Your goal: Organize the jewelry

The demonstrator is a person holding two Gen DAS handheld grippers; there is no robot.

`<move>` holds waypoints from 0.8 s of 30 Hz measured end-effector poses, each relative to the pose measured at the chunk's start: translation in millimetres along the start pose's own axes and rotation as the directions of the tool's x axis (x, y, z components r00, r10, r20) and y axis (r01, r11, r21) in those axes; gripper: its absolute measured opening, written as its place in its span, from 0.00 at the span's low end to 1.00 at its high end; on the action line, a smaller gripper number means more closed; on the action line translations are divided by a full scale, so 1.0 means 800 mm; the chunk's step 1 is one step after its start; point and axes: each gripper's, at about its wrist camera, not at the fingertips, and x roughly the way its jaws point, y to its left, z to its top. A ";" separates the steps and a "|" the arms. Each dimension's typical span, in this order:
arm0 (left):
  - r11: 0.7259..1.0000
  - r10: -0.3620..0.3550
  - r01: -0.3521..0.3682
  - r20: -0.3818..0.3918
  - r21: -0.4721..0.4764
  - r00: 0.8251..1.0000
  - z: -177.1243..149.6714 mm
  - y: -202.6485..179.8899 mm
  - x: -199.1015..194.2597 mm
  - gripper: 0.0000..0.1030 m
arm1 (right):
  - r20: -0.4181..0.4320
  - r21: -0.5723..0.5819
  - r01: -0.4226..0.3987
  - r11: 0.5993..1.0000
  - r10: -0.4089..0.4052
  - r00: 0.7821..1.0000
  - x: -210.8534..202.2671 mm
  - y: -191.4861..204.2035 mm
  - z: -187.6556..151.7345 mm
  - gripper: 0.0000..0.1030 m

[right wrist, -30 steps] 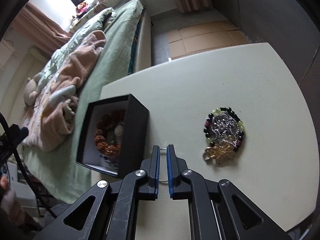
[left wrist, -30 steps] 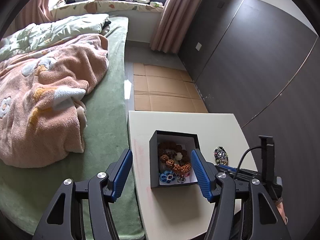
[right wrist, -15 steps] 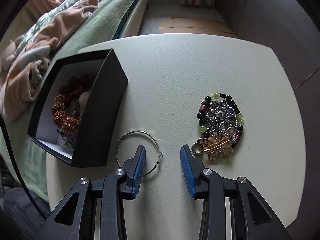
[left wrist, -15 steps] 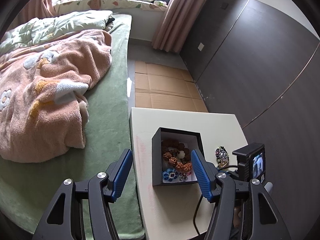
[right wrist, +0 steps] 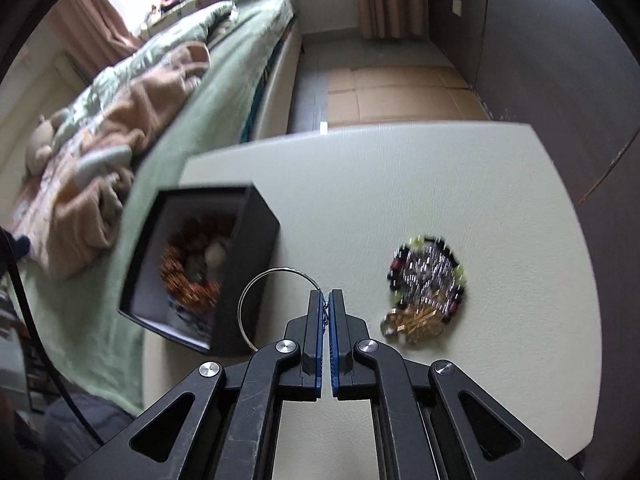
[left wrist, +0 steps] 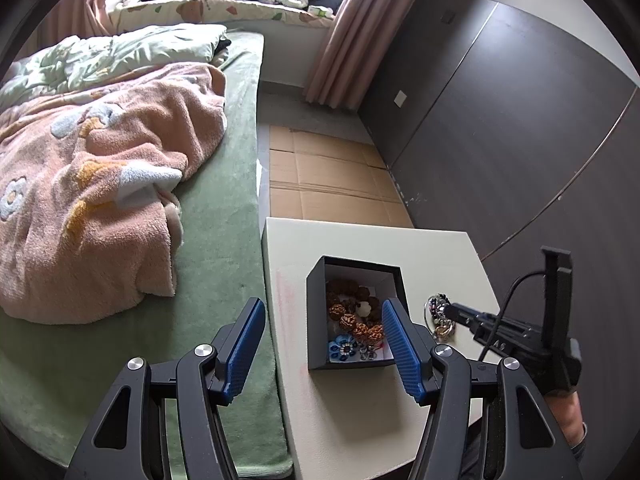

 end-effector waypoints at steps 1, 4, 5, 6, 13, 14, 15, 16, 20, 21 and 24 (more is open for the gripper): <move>1.000 0.000 0.000 0.000 -0.001 1.000 0.000 0.000 -0.001 0.60 | 0.015 0.003 -0.013 1.000 0.013 1.000 -0.007 0.002 0.005 0.03; 1.000 -0.004 0.004 0.005 -0.005 1.000 0.000 0.000 -0.003 0.60 | 0.036 0.014 -0.071 0.997 0.070 0.997 -0.016 0.013 0.021 0.03; 1.000 -0.004 0.004 0.006 -0.004 1.000 0.000 0.000 -0.004 0.60 | 0.038 0.013 -0.093 0.996 0.092 0.995 -0.016 0.022 0.026 0.03; 1.000 -0.002 0.002 0.006 -0.004 1.000 0.000 0.000 -0.004 0.62 | 0.041 0.015 -0.119 0.993 0.118 0.992 -0.017 0.028 0.028 0.03; 1.000 -0.007 0.006 0.042 0.022 0.999 -0.001 -0.012 -0.011 0.90 | 0.052 0.030 -0.208 0.978 0.206 0.977 -0.012 0.059 0.047 0.53; 1.000 -0.010 0.009 0.046 0.027 0.999 -0.001 -0.015 -0.011 0.93 | 0.074 0.041 -0.206 0.978 0.203 0.976 -0.016 0.057 0.045 0.62; 0.999 -0.014 0.013 0.049 0.032 0.999 -0.002 -0.019 -0.010 0.94 | 0.099 0.043 -0.200 0.979 0.195 0.976 -0.023 0.051 0.042 0.62; 0.999 -0.019 0.018 0.047 0.038 0.999 -0.002 -0.024 -0.008 0.94 | 0.108 0.044 -0.194 0.980 0.189 0.976 -0.026 0.047 0.038 0.62; 0.997 -0.046 0.044 0.026 0.067 0.999 -0.004 -0.045 0.002 0.94 | 0.148 0.089 -0.181 0.979 0.167 0.975 -0.045 0.015 0.020 0.62; 0.995 -0.052 0.050 0.021 0.081 0.998 -0.005 -0.052 0.004 0.94 | 0.159 0.104 -0.180 0.978 0.162 0.974 -0.049 0.007 0.016 0.62; 0.992 -0.069 0.067 0.018 0.111 0.997 -0.008 -0.073 0.007 0.94 | 0.186 0.155 -0.189 0.970 0.159 0.970 -0.060 -0.018 0.000 0.70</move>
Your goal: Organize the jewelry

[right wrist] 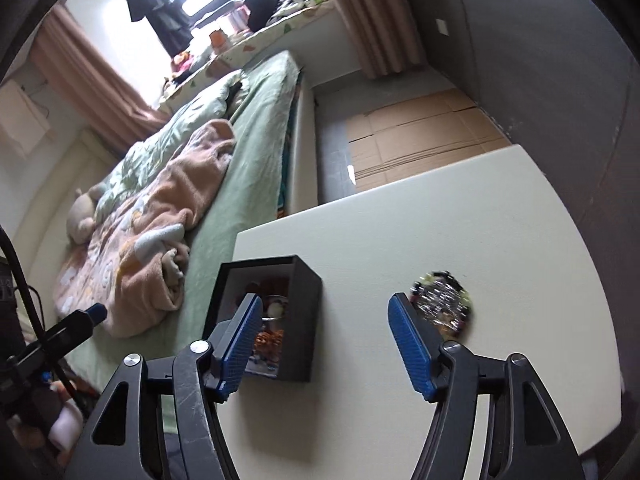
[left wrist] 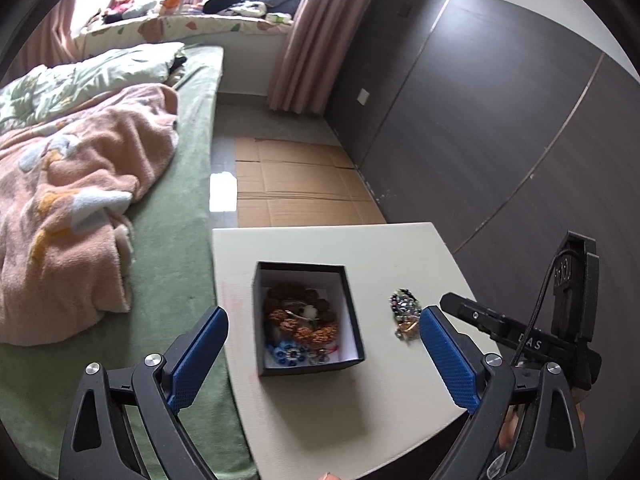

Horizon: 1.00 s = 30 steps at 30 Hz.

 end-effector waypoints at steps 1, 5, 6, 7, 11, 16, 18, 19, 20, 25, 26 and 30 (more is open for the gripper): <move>1.000 -0.004 0.004 0.003 0.010 1.000 0.000 -0.007 0.002 0.95 | 0.007 0.018 -0.004 1.000 0.004 1.000 -0.005 -0.007 -0.004 0.72; 0.999 -0.006 0.006 0.001 0.054 1.000 -0.002 -0.037 0.017 0.99 | 0.019 0.048 0.003 0.999 -0.004 1.000 -0.025 -0.028 -0.022 0.75; 0.998 -0.010 0.011 -0.008 0.065 1.000 -0.003 -0.046 0.024 0.99 | 0.022 0.057 0.007 0.998 -0.009 1.000 -0.029 -0.035 -0.025 0.77; 0.997 -0.015 0.016 -0.018 0.074 1.000 -0.004 -0.054 0.030 0.99 | 0.028 0.072 0.015 0.997 -0.017 0.999 -0.036 -0.044 -0.032 0.80; 0.993 -0.033 0.039 -0.056 0.112 0.998 -0.012 -0.089 0.057 0.99 | 0.029 0.121 0.016 0.992 -0.019 0.999 -0.049 -0.080 -0.052 1.00; 0.987 -0.058 0.071 -0.092 0.145 0.994 -0.024 -0.126 0.083 1.00 | 0.066 0.155 0.063 0.986 -0.074 0.995 -0.065 -0.118 -0.067 1.00; 0.985 -0.061 0.078 -0.112 0.154 0.992 -0.027 -0.139 0.092 1.00 | 0.088 0.184 0.052 0.982 -0.069 0.994 -0.074 -0.136 -0.073 1.00; 0.984 -0.068 0.086 -0.115 0.156 0.991 -0.028 -0.144 0.094 1.00 | 0.101 0.194 0.051 0.980 -0.071 0.992 -0.078 -0.143 -0.075 1.00; 0.983 -0.072 0.090 -0.115 0.158 0.991 -0.029 -0.149 0.096 1.00 | 0.116 0.200 0.053 0.978 -0.078 0.990 -0.082 -0.150 -0.077 1.00; 0.979 -0.067 0.090 -0.126 0.185 0.990 -0.031 -0.175 0.112 1.00 | 0.125 0.204 0.067 0.977 -0.094 0.988 -0.091 -0.179 -0.088 1.00; 0.978 -0.060 0.084 -0.126 0.190 0.990 -0.032 -0.179 0.115 1.00 | 0.118 0.208 0.072 0.975 -0.098 0.988 -0.090 -0.184 -0.090 1.00; 0.971 0.018 0.012 -0.124 0.237 0.992 -0.034 -0.196 0.134 1.00 | 0.091 0.220 0.117 0.969 -0.139 0.986 -0.088 -0.204 -0.096 1.00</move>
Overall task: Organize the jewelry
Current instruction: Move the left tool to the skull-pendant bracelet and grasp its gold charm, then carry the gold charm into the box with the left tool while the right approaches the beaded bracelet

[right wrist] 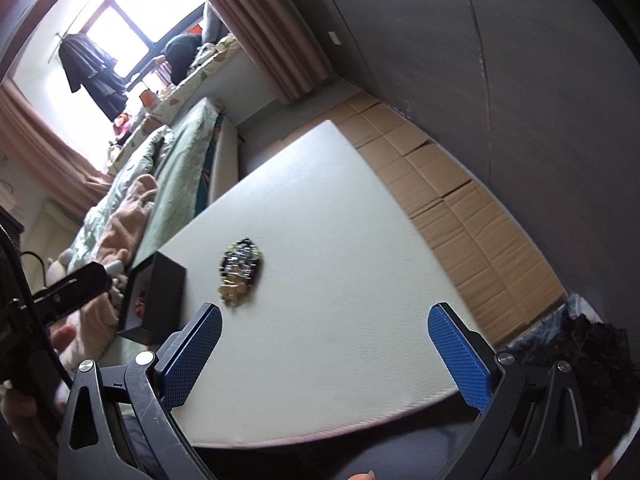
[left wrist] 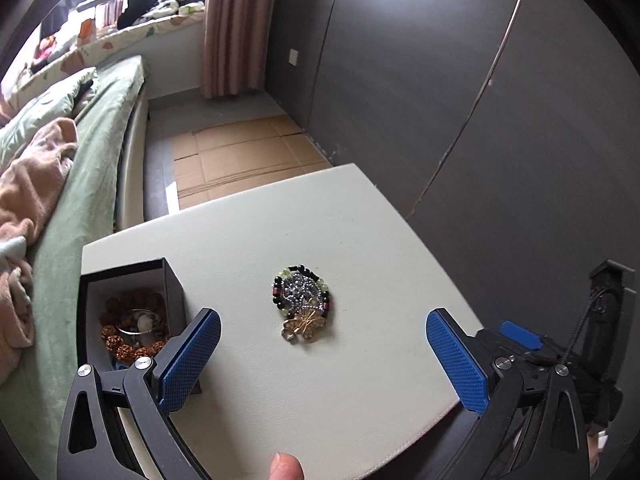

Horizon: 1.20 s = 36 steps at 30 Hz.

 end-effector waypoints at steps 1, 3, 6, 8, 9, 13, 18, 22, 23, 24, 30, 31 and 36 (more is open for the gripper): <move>1.000 0.002 -0.002 -0.019 0.005 1.000 0.002 -0.003 0.007 1.00 | 0.004 0.005 0.006 1.000 -0.006 1.000 0.000 -0.005 0.000 1.00; 1.000 0.006 -0.006 -0.040 0.001 0.999 0.005 -0.006 0.017 1.00 | 0.012 0.018 -0.002 1.000 0.002 1.000 0.000 -0.017 -0.001 1.00; 1.000 0.021 -0.022 -0.052 -0.012 0.998 0.012 -0.006 0.031 0.99 | 0.018 0.046 0.001 0.999 -0.002 1.000 0.005 -0.033 0.000 1.00; 0.999 0.025 -0.026 -0.066 -0.022 0.998 0.015 -0.004 0.041 0.99 | 0.031 0.071 -0.005 0.997 0.003 1.000 0.008 -0.043 0.000 1.00; 0.999 0.036 -0.038 -0.076 -0.026 0.996 0.016 -0.003 0.048 0.97 | 0.031 0.077 -0.009 0.997 0.006 0.999 0.011 -0.045 0.000 1.00; 0.998 0.061 -0.064 -0.121 -0.026 0.991 0.016 0.004 0.072 0.69 | 0.029 0.098 -0.030 0.995 0.027 0.999 0.020 -0.055 -0.001 1.00; 0.995 0.066 -0.080 -0.199 -0.062 0.978 0.005 0.020 0.104 0.56 | 0.037 0.121 -0.058 0.991 0.054 0.998 0.023 -0.065 0.001 1.00; 0.994 0.062 -0.080 -0.238 -0.068 0.969 -0.005 0.022 0.121 0.48 | 0.017 0.146 -0.078 0.986 0.076 0.997 0.033 -0.070 -0.001 1.00; 0.995 0.062 -0.079 -0.243 -0.061 0.968 -0.007 0.021 0.123 0.48 | 0.015 0.152 -0.082 0.985 0.080 0.997 0.034 -0.072 -0.002 1.00; 0.995 0.070 -0.084 -0.245 -0.048 0.967 -0.009 0.019 0.125 0.48 | 0.015 0.155 -0.085 0.984 0.084 0.996 0.034 -0.072 -0.002 1.00; 0.995 0.098 -0.099 -0.220 0.007 0.971 -0.023 0.015 0.138 0.37 | 0.014 0.163 -0.090 0.983 0.089 0.996 0.036 -0.074 -0.003 1.00; 0.996 0.088 -0.087 -0.217 0.016 0.972 -0.025 0.014 0.136 0.32 | 0.012 0.168 -0.091 0.982 0.090 0.996 0.036 -0.075 -0.003 1.00; 0.994 0.095 -0.080 -0.237 0.070 0.967 -0.025 0.009 0.121 0.12 | 0.008 0.186 -0.090 0.978 0.090 0.996 0.037 -0.080 -0.004 1.00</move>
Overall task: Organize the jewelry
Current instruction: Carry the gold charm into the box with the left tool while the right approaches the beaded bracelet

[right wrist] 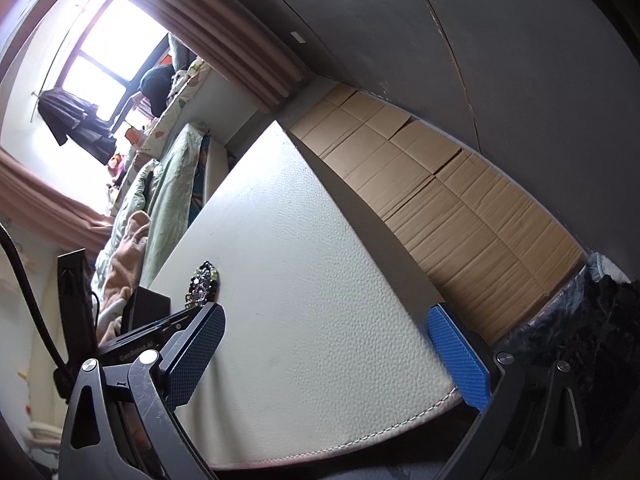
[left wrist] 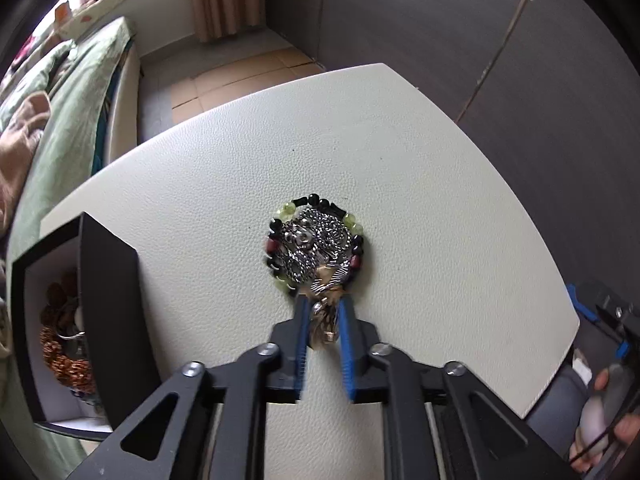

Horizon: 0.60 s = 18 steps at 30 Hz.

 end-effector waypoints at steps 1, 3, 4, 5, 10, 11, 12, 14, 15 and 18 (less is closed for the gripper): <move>1.000 0.007 -0.007 -0.011 0.013 1.000 -0.001 0.000 -0.004 0.12 | -0.001 0.002 0.003 1.000 -0.003 1.000 0.000 -0.001 0.000 1.00; 0.999 0.011 -0.010 -0.031 0.037 0.999 -0.002 0.002 -0.008 0.12 | 0.000 0.006 0.004 1.000 -0.004 1.000 -0.001 -0.001 0.001 1.00; 0.999 0.017 -0.016 -0.034 0.049 0.999 -0.003 0.002 -0.011 0.12 | 0.000 0.007 0.003 1.000 -0.003 1.000 -0.001 -0.001 0.001 1.00; 0.998 0.030 -0.027 -0.041 0.064 0.999 -0.005 0.003 -0.015 0.12 | -0.001 0.006 0.004 1.000 -0.004 1.000 -0.001 -0.002 0.001 1.00; 0.993 0.059 -0.052 -0.066 0.105 0.996 -0.013 0.014 -0.027 0.12 | 0.000 -0.002 0.019 1.000 -0.019 1.000 -0.002 0.000 0.000 1.00; 0.993 0.058 -0.050 -0.068 0.104 0.996 -0.014 0.018 -0.030 0.12 | 0.000 -0.004 0.023 1.000 -0.023 1.000 -0.002 0.000 0.000 1.00; 0.994 0.054 -0.046 -0.078 0.101 0.995 -0.016 0.022 -0.031 0.12 | 0.000 -0.007 0.029 1.000 -0.029 1.000 -0.003 0.001 0.000 1.00; 0.994 0.032 -0.019 -0.118 0.107 0.993 -0.023 0.026 -0.029 0.12 | 0.003 -0.016 0.044 0.999 -0.044 0.999 -0.004 0.004 -0.001 1.00; 0.993 0.021 -0.003 -0.148 0.120 0.989 -0.029 0.024 -0.025 0.12 | 0.005 -0.025 0.052 0.998 -0.052 0.999 -0.004 0.008 0.000 1.00; 0.986 0.008 0.029 -0.222 0.166 0.975 -0.048 0.019 -0.011 0.12 | 0.016 -0.044 0.049 0.998 -0.048 0.999 -0.007 0.020 0.000 1.00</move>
